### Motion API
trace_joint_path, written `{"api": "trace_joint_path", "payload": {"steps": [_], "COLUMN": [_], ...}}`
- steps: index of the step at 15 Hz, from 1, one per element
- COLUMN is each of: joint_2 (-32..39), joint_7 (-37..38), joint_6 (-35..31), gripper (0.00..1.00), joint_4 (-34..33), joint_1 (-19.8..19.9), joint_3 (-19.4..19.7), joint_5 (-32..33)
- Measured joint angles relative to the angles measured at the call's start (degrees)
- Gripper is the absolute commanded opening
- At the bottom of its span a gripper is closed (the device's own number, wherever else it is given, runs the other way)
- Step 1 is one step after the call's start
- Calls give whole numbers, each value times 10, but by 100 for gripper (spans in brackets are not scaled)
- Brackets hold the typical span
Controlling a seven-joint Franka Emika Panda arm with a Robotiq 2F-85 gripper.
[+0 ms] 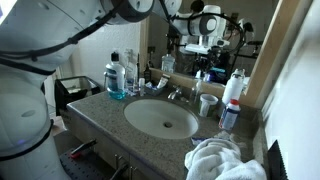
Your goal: Press the pump of the pump bottle
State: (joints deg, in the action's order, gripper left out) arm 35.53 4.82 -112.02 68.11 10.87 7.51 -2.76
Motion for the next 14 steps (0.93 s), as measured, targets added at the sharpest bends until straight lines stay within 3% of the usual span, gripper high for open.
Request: {"api": "trace_joint_path", "payload": {"steps": [14], "joint_2": [1], "joint_7": [0], "joint_6": [6], "gripper": [0], "joint_4": [7], "joint_1": [-1], "joint_3": [4], "joint_5": [3]}}
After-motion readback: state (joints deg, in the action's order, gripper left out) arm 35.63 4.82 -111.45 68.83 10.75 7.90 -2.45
